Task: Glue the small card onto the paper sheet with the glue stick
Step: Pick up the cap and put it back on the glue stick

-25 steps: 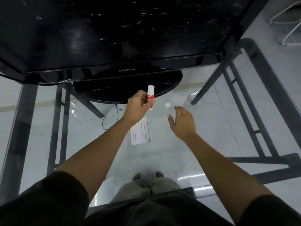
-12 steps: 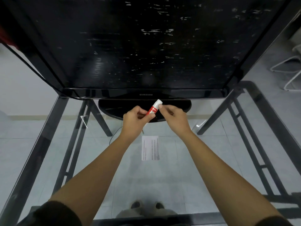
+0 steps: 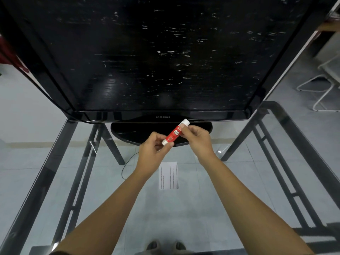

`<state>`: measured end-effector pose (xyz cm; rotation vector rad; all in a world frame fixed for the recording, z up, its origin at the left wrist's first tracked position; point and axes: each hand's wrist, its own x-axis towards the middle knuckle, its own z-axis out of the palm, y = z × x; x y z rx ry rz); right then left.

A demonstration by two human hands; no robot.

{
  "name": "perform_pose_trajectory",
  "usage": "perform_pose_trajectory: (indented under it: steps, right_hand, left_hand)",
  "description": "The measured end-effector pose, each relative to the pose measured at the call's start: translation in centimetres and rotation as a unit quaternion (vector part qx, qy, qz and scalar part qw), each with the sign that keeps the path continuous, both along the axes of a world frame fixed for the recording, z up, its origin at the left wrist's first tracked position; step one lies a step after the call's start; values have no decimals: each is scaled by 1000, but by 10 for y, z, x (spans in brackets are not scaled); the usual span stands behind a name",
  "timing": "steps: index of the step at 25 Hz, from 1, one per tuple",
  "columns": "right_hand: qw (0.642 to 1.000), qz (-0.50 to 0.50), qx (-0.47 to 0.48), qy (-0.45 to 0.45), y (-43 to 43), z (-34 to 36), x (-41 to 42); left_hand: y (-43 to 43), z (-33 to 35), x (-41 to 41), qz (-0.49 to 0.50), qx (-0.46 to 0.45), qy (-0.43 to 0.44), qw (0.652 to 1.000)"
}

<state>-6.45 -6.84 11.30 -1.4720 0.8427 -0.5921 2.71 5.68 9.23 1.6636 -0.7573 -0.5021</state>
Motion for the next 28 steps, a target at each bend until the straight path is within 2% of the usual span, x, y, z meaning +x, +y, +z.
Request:
perform_pose_trajectory:
  steps: [4, 7, 9, 10, 11, 12, 13, 14, 15, 16, 17, 18, 19, 20, 21, 22, 23, 24, 25, 26, 27, 28]
  right_hand:
    - [998, 0, 27, -53, 4, 10, -1]
    - [998, 2, 14, -59, 3, 15, -2]
    - [998, 2, 9, -64, 3, 17, -2]
    - [997, 7, 9, -70, 2, 18, -3]
    - [997, 16, 11, -76, 2, 19, -3]
    - [996, 26, 11, -80, 3, 20, -3]
    - [996, 32, 9, -83, 4, 21, -4]
    - [996, 32, 6, -85, 5, 21, -4]
    - [996, 25, 8, -89, 6, 21, -5]
    - [995, 12, 15, -93, 6, 21, -5]
    - [995, -2, 25, -98, 6, 21, -6]
    - [994, -12, 33, -104, 6, 21, -6]
    - [993, -18, 39, -109, 7, 22, -7]
    - [992, -19, 43, -113, 7, 23, -8]
    - [992, -18, 44, -116, 7, 23, -8]
    - [992, -14, 41, -117, 8, 23, -8]
    - [993, -7, 31, -112, 8, 24, -8]
    - [994, 0, 18, -104, 8, 24, -8]
    - [995, 6, 5, -95, 8, 24, -8]
    - [996, 11, -5, -90, 9, 25, -8]
    - [996, 13, -13, -89, 9, 25, -8]
    - [996, 12, -20, -88, 10, 26, -7]
  left_hand:
    - [0, 11, 3, 3, -49, 25, 998]
    - [0, 17, 8, -14, -63, 55, 996]
    - [1, 19, 9, -42, -69, 129, 988]
    - [1, 22, 10, -62, -79, 217, 971]
    - [2, 26, 11, -81, -83, 337, 935]
    - [3, 30, 12, -98, -80, 461, 878]
    - [3, 33, 14, -99, -66, 542, 832]
    - [3, 34, 14, -98, -54, 572, 813]
    - [2, 34, 12, -88, -45, 541, 835]
    - [1, 32, 9, -68, -39, 454, 888]
    - [2, 31, 4, -44, -36, 326, 944]
    - [3, 31, 0, -27, -42, 197, 979]
    - [3, 30, -5, -22, -51, 107, 993]
    - [2, 29, -9, -18, -56, 72, 996]
    - [1, 29, -10, -7, -58, 91, 994]
    - [-1, 31, -10, 5, -57, 170, 984]
    - [-2, 37, -8, 7, -50, 297, 954]
    - [-2, 43, -7, -12, -31, 426, 904]
    - [-1, 48, -6, -30, 2, 512, 858]
    - [-1, 50, -5, -35, 33, 542, 839]
    - [-1, 52, -6, -24, 54, 526, 849]
    - [-1, 50, -7, -5, 55, 469, 882]
